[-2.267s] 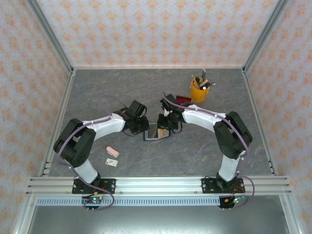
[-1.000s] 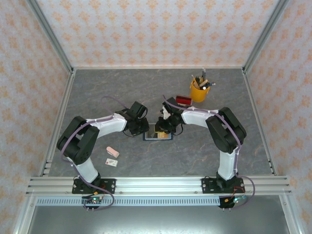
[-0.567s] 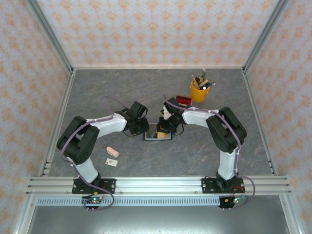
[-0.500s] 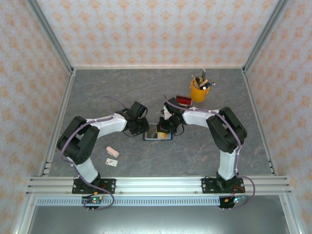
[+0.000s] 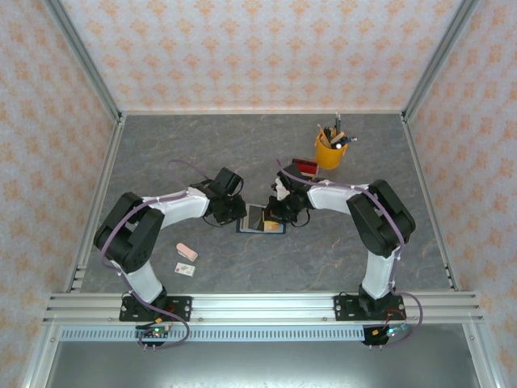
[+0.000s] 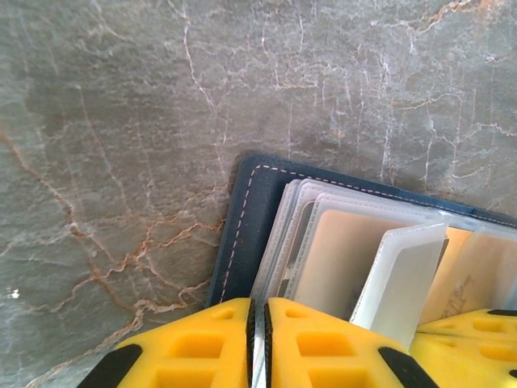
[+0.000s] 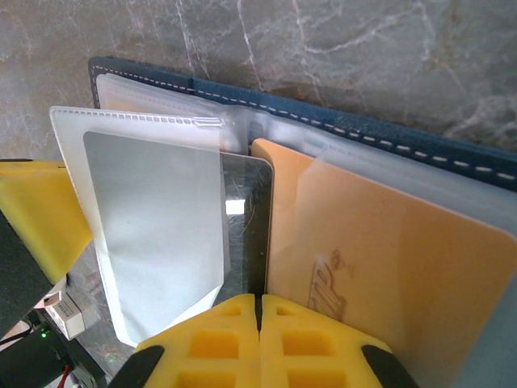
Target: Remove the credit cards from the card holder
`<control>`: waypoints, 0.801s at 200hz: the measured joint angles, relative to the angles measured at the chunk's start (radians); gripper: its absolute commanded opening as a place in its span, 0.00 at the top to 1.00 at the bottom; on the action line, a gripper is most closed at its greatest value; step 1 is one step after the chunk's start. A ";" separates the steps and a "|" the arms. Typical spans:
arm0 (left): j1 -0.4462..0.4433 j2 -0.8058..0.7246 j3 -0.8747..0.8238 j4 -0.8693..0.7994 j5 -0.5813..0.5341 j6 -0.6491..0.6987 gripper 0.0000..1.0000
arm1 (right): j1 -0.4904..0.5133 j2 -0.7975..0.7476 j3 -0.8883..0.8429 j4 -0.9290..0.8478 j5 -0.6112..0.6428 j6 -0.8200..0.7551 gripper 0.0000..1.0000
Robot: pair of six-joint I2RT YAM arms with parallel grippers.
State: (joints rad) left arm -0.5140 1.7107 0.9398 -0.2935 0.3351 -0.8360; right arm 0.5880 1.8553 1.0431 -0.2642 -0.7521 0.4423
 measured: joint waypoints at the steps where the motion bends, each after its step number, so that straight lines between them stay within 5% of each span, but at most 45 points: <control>1: 0.000 0.000 0.000 -0.001 0.000 0.000 0.86 | 0.000 0.000 0.000 0.000 0.000 0.001 0.87; 55: 0.006 -0.078 0.000 -0.057 -0.022 0.020 0.88 | 0.000 -0.017 -0.010 0.001 0.000 0.014 0.76; 160: 0.006 -0.019 -0.013 0.072 0.104 0.015 0.96 | 0.000 -0.017 -0.010 0.004 -0.001 0.018 0.76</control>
State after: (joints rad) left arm -0.5076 1.6920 0.9272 -0.2211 0.4389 -0.8207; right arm 0.5880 1.8385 1.0332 -0.2600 -0.7528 0.4606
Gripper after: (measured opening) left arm 0.059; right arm 0.240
